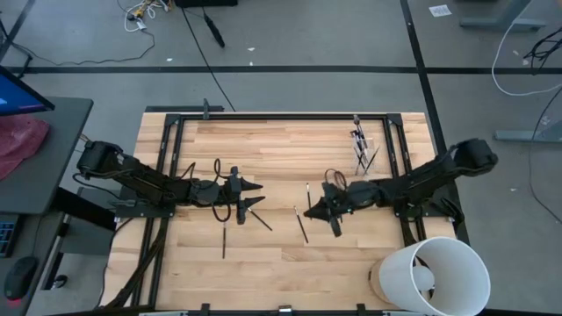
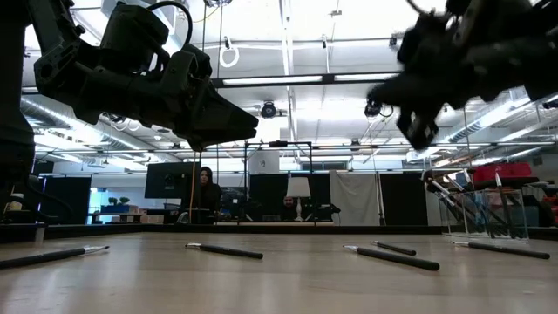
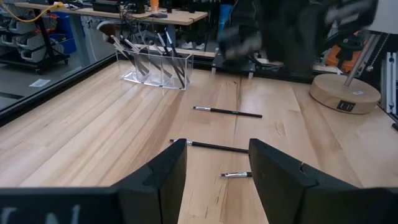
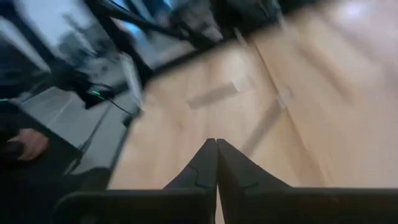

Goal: Put items in baskets/containers
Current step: Put the eyeshadow brush into the transparent organizer

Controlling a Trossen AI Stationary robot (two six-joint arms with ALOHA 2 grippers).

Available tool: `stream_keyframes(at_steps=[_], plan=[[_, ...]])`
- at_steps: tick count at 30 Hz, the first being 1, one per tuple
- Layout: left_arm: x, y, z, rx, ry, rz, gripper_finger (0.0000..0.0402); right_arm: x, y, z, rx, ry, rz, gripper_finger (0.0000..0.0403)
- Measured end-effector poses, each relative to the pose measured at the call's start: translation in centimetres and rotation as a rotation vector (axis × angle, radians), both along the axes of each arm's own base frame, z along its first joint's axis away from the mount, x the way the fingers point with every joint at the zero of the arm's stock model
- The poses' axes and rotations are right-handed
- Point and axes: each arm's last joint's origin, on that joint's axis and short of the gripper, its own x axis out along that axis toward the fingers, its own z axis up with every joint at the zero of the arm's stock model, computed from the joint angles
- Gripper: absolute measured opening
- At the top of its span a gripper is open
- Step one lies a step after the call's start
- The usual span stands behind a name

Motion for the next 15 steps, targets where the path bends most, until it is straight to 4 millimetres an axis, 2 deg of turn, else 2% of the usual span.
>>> stream_keyframes(at_steps=[3, 7, 12, 15], plan=[[0.0, 0.0, 0.0, 0.0, 0.0, 0.0, 0.0177, -0.2, -0.1, -2.0, 0.082, 0.185, -0.055, 0.0007], [0.0, 0.0, 0.0, -0.003, 0.0, 0.0, 0.0177, -1.7, -0.3, -4.0, 0.099, 0.454, -0.2, 0.0006], [0.0, 0.0, 0.0, -0.009, -0.001, 0.002, 0.0177, -4.2, -1.0, -4.9, 0.105, 0.677, -0.448, 0.0003], [0.0, 0.0, 0.0, -0.012, -0.001, 0.002, 0.0177, -5.3, -1.2, -4.5, 0.093, 0.709, -0.548, 0.0003]])
